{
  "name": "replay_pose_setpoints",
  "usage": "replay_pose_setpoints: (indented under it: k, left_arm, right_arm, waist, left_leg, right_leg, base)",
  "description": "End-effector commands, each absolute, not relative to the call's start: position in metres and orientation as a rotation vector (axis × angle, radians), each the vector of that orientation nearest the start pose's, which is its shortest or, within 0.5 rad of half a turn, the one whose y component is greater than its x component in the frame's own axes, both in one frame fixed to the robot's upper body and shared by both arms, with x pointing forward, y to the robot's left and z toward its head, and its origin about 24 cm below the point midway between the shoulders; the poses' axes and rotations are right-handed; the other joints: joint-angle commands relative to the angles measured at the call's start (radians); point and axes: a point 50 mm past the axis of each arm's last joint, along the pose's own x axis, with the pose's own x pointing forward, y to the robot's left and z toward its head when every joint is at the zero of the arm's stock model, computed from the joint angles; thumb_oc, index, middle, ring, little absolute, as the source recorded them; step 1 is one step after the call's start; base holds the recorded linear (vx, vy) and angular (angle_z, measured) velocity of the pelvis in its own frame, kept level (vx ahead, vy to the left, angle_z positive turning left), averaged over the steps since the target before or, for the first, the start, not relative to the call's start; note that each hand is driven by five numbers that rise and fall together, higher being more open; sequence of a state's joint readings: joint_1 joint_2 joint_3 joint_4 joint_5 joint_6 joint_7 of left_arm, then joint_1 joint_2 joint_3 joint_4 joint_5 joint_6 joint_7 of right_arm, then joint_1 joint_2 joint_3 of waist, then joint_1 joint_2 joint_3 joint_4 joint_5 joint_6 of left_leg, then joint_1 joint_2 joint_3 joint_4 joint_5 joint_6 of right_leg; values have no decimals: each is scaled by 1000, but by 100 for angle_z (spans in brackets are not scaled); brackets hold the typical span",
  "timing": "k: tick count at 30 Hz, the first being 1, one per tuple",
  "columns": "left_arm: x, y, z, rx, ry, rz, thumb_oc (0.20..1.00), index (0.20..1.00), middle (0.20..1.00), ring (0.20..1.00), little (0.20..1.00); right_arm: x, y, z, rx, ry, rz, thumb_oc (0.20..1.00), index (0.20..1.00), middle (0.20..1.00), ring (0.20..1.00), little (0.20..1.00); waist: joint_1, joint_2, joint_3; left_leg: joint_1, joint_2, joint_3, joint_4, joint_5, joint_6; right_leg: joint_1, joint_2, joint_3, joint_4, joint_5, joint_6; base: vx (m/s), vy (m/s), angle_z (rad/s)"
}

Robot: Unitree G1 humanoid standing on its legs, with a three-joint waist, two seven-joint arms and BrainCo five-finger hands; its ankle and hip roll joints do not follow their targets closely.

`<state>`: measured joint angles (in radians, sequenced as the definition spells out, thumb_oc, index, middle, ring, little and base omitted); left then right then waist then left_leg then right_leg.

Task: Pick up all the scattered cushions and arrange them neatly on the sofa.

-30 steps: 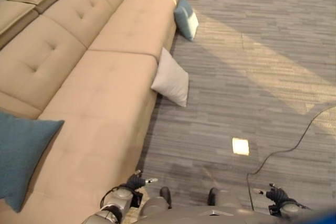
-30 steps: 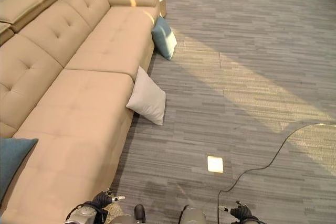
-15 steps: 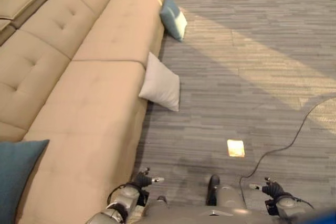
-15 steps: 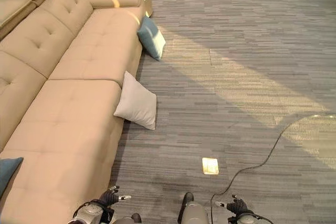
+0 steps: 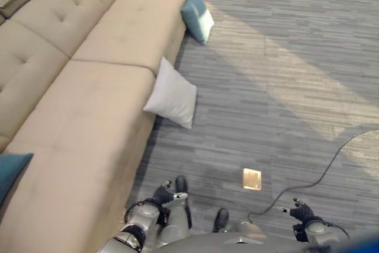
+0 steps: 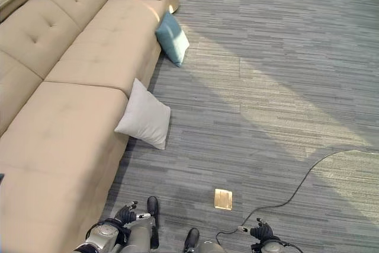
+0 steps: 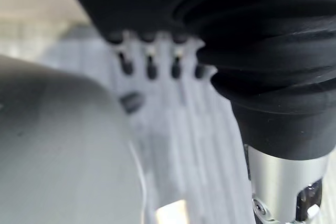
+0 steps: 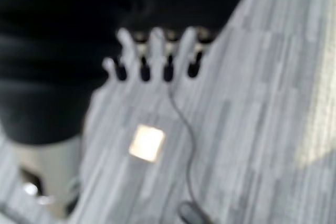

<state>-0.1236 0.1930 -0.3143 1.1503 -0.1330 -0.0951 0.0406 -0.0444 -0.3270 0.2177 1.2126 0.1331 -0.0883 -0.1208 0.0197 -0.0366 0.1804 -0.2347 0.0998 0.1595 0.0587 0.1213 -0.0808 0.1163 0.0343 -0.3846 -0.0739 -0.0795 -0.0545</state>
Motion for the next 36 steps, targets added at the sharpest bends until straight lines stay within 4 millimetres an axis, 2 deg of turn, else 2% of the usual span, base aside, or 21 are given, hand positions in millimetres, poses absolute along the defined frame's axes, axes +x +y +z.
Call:
replay_pose_setpoints:
  k: [1,2,4,6,7,9,10,12,13,14,21,22,25,26,27,29,30,32,33,34,36]
  left_arm:
    - [157,202,-143,259,951,-25,1000,1000,1000,1000,1000]
    - [155,208,-143,261,954,-8,1000,1000,1000,1000,1000]
    - [159,214,-140,266,940,13,1000,1000,1000,1000,1000]
    - [159,218,-139,270,939,25,1000,1000,1000,1000,1000]
    - [160,223,-137,251,926,56,1000,1000,1000,1000,1000]
    - [160,223,-137,251,926,56,1000,1000,1000,1000,1000]
    - [162,224,-135,228,914,73,1000,1000,1000,1000,1000]
    - [163,224,-135,227,910,75,1000,1000,1000,1000,1000]
    - [170,222,-133,236,890,65,1000,1000,1000,1000,1000]
    - [172,221,-132,234,882,65,1000,1000,1000,1000,1000]
    - [167,210,-136,217,896,41,1000,1000,1000,1000,1000]
    - [165,206,-138,197,898,28,1000,1000,1000,1000,1000]
    - [168,204,-137,200,890,12,1000,1000,1000,1000,1000]
    - [178,197,-131,205,844,-36,1000,1000,1000,1000,1000]
    - [185,196,-127,212,822,-45,1000,1000,1000,1000,1000]
    - [187,195,-126,204,812,-46,1000,1000,1000,1000,1000]
    - [187,193,-127,211,819,-58,1000,1000,1000,1000,1000]
    - [187,192,-127,219,817,-65,1000,1000,1000,1000,1000]
    - [186,194,-127,216,821,-57,1000,1000,1000,1000,1000]
    - [186,194,-127,216,821,-57,1000,1000,1000,1000,1000]
    - [186,197,-127,206,822,-38,1000,1000,1000,1000,1000]
  right_arm:
    - [124,-263,-141,-372,1035,-168,1000,1000,1000,1000,1000]
    - [130,-259,-140,-368,1021,-151,1000,1000,1000,1000,1000]
    - [140,-256,-137,-366,992,-135,1000,1000,1000,1000,1000]
    - [142,-255,-137,-363,982,-128,1000,1000,1000,1000,1000]
    - [146,-253,-135,-360,961,-121,1000,1000,1000,1000,1000]
    - [146,-253,-135,-360,961,-121,1000,1000,1000,1000,1000]
    - [151,-253,-133,-366,946,-109,1000,1000,1000,1000,1000]
    - [154,-253,-131,-369,933,-108,1000,1000,1000,1000,1000]
    - [156,-254,-129,-364,925,-115,1000,1000,1000,1000,1000]
    - [157,-254,-129,-364,922,-118,1000,1000,1000,1000,1000]
    - [148,-259,-130,-381,934,-109,1000,1000,1000,1000,1000]
    - [145,-260,-131,-376,937,-111,1000,1000,1000,1000,1000]
    - [146,-260,-130,-366,928,-120,1000,1000,1000,1000,1000]
    - [146,-261,-129,-345,916,-140,1000,1000,1000,1000,1000]
    - [148,-263,-127,-332,903,-157,1000,1000,1000,1000,1000]
    - [146,-263,-128,-326,911,-163,1000,1000,1000,1000,1000]
    - [143,-264,-128,-321,913,-168,1000,1000,1000,1000,1000]
    - [142,-265,-128,-325,918,-171,1000,1000,1000,1000,1000]
    - [140,-265,-129,-331,927,-172,1000,1000,1000,1000,1000]
    - [139,-265,-129,-331,927,-172,1000,1000,1000,1000,1000]
    - [139,-265,-131,-331,936,-183,1000,1000,1000,1000,1000]
  waist:
    - [58,-11,-26]
    - [61,-21,-21]
    - [46,-18,2]
    - [45,-16,8]
    - [42,-6,13]
    - [42,-7,13]
    - [38,4,16]
    - [30,3,22]
    - [1,-10,30]
    - [-8,-14,33]
    - [-56,-25,7]
    - [-62,-19,-5]
    - [-67,-19,-6]
    - [-64,-32,8]
    - [-61,-39,27]
    - [-58,-37,31]
    - [-55,-37,28]
    - [-54,-36,26]
    - [-44,-21,18]
    - [-44,-22,19]
    - [-26,-8,18]
  left_leg:
    - [-7,-43,29,77,-66,62]
    - [27,-67,33,87,-107,100]
    - [51,-82,31,111,-143,132]
    - [63,-90,32,121,-164,145]
    - [109,-99,32,114,-198,155]
    - [109,-100,32,114,-198,155]
    - [173,-103,17,101,-252,136]
    - [185,-106,9,104,-265,131]
    - [202,-132,-14,99,-263,127]
    - [209,-138,-29,101,-272,123]
    - [304,-147,-121,102,-341,99]
    - [295,-119,-130,165,-308,70]
    - [260,-96,-127,256,-260,47]
    - [155,-33,-92,446,-150,26]
    - [74,19,-46,573,-122,26]
    - [54,28,-21,558,-137,35]
    - [16,6,13,461,-180,53]
    - [2,-1,34,389,-187,57]
    - [-19,1,57,228,-128,52]
    - [-16,0,57,224,-126,52]
    - [-34,13,77,80,-25,22]
  right_leg:
    - [-10,-123,81,159,-65,156]
    - [-86,-172,91,339,-20,202]
    - [-173,-203,120,502,35,222]
    - [-200,-217,120,544,43,223]
    - [-246,-264,81,564,58,213]
    - [-246,-265,80,565,57,213]
    - [-259,-313,8,403,36,204]
    - [-268,-303,12,319,56,202]
    - [-310,-275,82,149,122,211]
    - [-328,-271,114,98,151,223]
    - [-347,-252,204,107,193,225]
    - [-330,-228,212,129,176,203]
    - [-308,-215,202,131,163,185]
    - [-256,-194,186,117,129,140]
    - [-205,-166,157,96,94,102]
    - [-186,-157,149,90,75,96]
    - [-161,-149,138,81,50,100]
    - [-146,-150,130,75,39,107]
    - [-120,-133,118,62,22,115]
    - [-119,-134,117,62,22,115]
    - [-75,-109,109,45,1,121]
  base:
    - [379,231,-50]
    - [232,177,-59]
    - [223,180,-44]
    - [163,88,10]
    - [151,58,26]
    - [254,8,16]
    - [359,-43,13]
    - [358,-100,-8]
    - [368,-174,-6]
    - [374,-195,5]
    - [349,-194,73]
    - [316,-250,66]
    - [180,-257,22]
    - [197,-454,38]
    - [195,-454,82]
    - [194,-187,77]
    - [223,-90,28]
    - [254,-12,16]
    - [263,21,22]
    - [279,45,28]
    - [264,44,10]
